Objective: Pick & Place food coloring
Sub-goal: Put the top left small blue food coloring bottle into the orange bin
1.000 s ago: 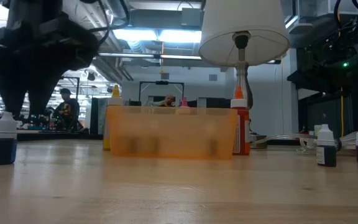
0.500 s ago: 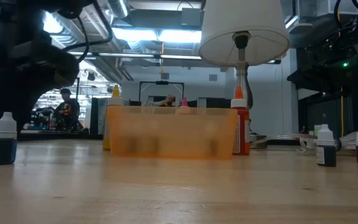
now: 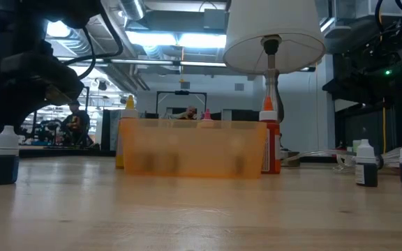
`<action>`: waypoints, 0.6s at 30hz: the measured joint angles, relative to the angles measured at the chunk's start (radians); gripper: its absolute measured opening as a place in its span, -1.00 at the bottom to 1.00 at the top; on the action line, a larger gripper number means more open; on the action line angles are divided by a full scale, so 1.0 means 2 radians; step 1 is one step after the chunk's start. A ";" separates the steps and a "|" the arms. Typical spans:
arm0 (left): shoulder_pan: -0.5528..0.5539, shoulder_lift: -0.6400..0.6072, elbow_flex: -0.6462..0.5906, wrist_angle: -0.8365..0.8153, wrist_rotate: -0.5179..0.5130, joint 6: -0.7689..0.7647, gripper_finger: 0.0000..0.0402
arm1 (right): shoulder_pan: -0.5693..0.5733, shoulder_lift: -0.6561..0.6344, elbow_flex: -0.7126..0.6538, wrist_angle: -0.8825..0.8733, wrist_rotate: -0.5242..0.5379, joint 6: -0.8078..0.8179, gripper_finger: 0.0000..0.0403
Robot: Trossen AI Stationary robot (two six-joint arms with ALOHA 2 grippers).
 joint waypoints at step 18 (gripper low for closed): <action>0.010 -0.036 0.042 -0.061 -0.005 0.056 -0.66 | 0.000 0.000 0.000 0.000 0.000 0.000 0.61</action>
